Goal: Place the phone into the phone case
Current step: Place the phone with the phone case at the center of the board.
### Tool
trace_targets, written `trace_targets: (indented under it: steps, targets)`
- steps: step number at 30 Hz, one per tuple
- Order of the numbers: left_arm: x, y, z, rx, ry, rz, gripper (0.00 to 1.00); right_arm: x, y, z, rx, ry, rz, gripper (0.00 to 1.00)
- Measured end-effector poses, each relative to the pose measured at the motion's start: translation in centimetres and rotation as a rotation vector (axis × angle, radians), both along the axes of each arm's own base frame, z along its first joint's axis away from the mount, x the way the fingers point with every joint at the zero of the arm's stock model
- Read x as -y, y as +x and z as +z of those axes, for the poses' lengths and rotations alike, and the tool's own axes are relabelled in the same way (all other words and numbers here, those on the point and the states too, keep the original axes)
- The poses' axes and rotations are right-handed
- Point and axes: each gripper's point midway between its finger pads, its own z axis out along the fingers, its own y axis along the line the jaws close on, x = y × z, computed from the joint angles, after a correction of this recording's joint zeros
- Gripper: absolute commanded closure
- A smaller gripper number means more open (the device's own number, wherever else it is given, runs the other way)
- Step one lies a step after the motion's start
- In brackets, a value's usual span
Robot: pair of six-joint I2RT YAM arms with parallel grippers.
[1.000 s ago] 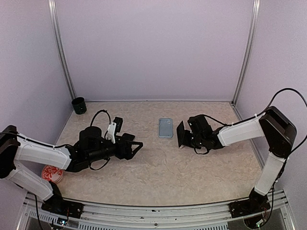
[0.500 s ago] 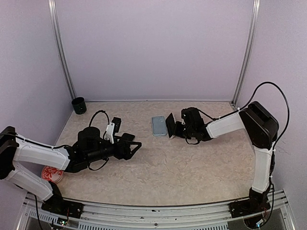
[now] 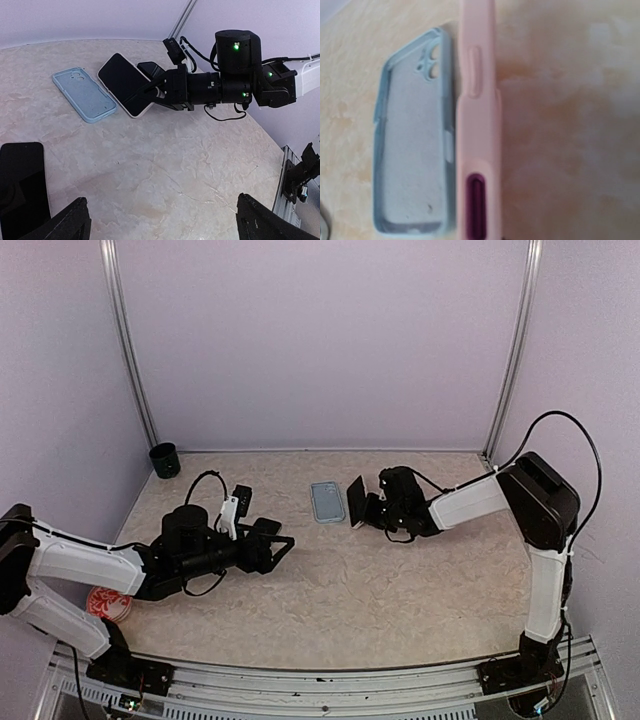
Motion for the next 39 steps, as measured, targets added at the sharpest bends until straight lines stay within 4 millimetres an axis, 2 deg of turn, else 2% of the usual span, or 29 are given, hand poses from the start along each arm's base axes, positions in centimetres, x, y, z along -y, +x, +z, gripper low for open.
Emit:
trace_targets:
  steps: [10,19,32,36,39]
  targets:
    - [0.3,-0.2,-0.1,-0.007,-0.005,-0.019,0.01,1.2,-0.8,-0.2,-0.02,0.012,-0.041,1.0]
    - [0.3,-0.2,-0.3,-0.01,-0.002,-0.021,0.01,1.4,-0.8,-0.3,-0.022,0.004,-0.046,0.83]
    - [0.4,-0.2,-0.6,-0.016,0.004,-0.021,0.01,2.4,-0.8,-1.0,-0.031,-0.041,-0.065,0.75]
    - [0.4,-0.2,-0.7,-0.017,0.004,-0.021,0.01,2.8,-0.8,-1.2,-0.035,-0.062,-0.07,0.67]
    - [0.4,-0.2,-0.6,-0.017,0.003,-0.02,0.01,3.6,-0.8,-1.8,-0.047,-0.093,-0.083,0.64]
